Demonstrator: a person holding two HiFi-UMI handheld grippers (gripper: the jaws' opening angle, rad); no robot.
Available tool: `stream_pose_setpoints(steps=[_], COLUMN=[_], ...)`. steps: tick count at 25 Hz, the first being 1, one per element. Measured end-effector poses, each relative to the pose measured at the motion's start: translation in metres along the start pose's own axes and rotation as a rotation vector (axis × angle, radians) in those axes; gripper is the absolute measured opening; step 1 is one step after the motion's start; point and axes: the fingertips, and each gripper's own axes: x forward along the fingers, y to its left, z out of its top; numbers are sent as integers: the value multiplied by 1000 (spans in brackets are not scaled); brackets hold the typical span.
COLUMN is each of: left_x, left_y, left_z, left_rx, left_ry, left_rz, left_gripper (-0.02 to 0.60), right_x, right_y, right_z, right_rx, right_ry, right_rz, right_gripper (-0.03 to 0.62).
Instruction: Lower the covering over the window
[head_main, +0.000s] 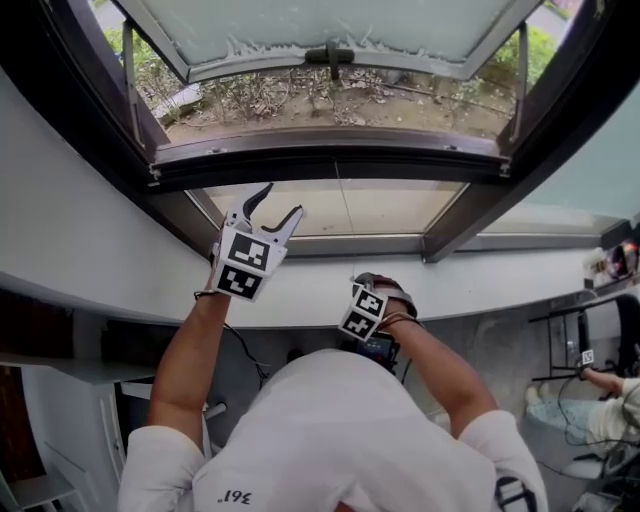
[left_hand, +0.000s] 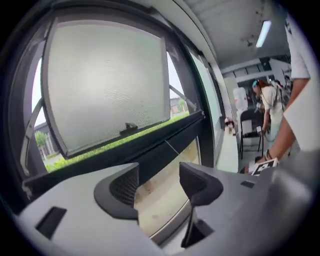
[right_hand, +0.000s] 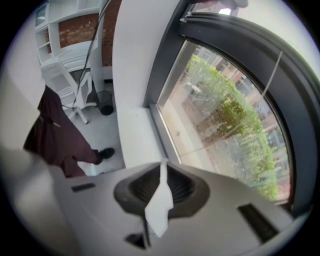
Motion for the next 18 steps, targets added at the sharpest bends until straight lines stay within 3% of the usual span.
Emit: stream_pose_setpoints(steps=[7,11,14,18], left_x=[-29,-43,-51,-60], left_y=[-35,-45,-55,-64], left_z=[-25,-41,-55,-70], left_rx=[-389,-586,-673,-712], left_ry=[-121,-156,-160,-149], left_rz=[-86,-112,-136,-151], left_gripper=[255,183,125,57], right_x=[-5,-12,-18,-28], right_y=[-7,-9,-9,-6], right_z=[3,6,11,21], right_rx=[74,141,199,262], right_ry=[-34,-59,-86,-122], right_rz=[-32,-39,-38,-20], right_gripper=[32,31,31,31])
